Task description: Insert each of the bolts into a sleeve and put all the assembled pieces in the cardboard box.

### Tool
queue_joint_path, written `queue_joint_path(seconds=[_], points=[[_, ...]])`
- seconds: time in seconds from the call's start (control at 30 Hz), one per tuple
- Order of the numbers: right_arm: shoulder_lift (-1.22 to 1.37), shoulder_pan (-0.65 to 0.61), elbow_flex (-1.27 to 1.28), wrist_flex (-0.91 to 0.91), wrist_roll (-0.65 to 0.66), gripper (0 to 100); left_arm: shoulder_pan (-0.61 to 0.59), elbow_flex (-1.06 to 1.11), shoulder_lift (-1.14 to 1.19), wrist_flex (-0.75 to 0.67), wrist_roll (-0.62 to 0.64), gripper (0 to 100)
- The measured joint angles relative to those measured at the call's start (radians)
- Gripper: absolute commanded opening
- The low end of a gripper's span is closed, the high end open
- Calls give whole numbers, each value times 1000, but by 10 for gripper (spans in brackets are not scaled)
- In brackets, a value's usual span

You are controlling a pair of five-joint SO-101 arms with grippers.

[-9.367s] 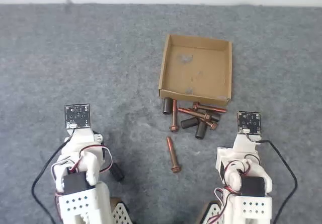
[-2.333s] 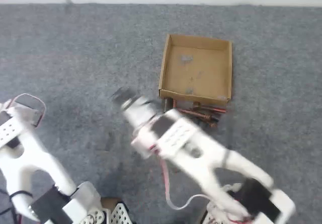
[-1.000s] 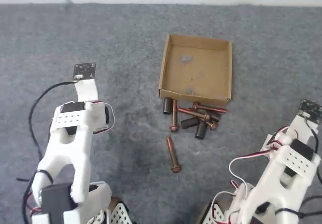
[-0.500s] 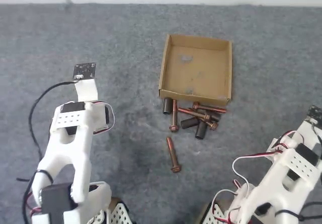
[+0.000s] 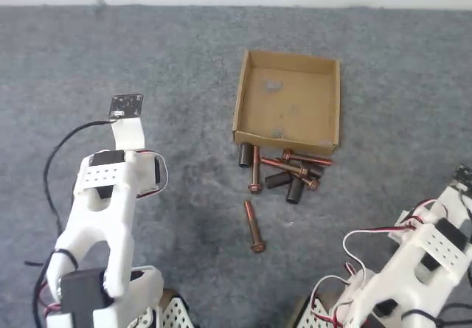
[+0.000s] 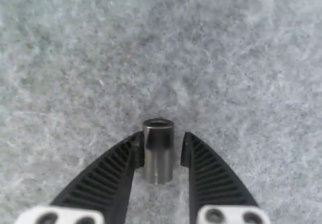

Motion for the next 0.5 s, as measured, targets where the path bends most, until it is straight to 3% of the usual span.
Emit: queue_joint_path(seconds=[0.5], points=[[87,12,40,-37,68,113,0,0,0,5,0,20]])
